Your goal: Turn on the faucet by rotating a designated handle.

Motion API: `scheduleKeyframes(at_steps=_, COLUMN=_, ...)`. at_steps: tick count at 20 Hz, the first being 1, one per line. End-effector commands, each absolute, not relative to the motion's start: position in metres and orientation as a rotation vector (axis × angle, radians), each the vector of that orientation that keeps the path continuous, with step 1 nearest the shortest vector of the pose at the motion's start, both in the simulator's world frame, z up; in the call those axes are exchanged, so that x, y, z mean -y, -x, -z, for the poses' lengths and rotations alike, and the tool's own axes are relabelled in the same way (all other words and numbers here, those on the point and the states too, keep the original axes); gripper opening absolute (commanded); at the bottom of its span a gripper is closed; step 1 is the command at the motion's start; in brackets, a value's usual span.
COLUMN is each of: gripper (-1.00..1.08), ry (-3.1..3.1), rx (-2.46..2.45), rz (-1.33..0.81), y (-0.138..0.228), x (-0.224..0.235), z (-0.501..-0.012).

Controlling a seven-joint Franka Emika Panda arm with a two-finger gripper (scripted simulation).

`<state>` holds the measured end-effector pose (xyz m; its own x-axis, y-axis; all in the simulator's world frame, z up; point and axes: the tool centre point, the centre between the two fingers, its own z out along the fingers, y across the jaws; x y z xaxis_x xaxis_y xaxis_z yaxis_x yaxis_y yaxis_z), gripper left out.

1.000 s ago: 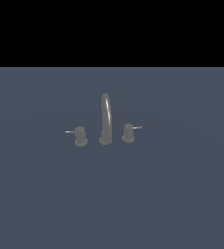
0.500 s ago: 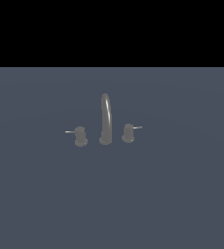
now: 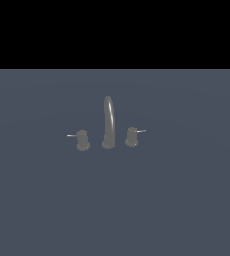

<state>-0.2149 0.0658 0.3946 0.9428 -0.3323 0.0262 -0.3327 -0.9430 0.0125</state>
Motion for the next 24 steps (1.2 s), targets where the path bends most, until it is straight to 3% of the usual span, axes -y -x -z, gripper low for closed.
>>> scheduleKeyframes(at_steps=1, gripper=-1.00, ry=-3.067, rx=0.607, rz=-0.035, y=0.207, x=-0.076, z=-0.379)
scheduleKeyframes(at_steps=24, gripper=-1.00, ry=-2.883, rx=1.250, rz=-0.016, y=0.118, x=-0.145, z=-0.249)
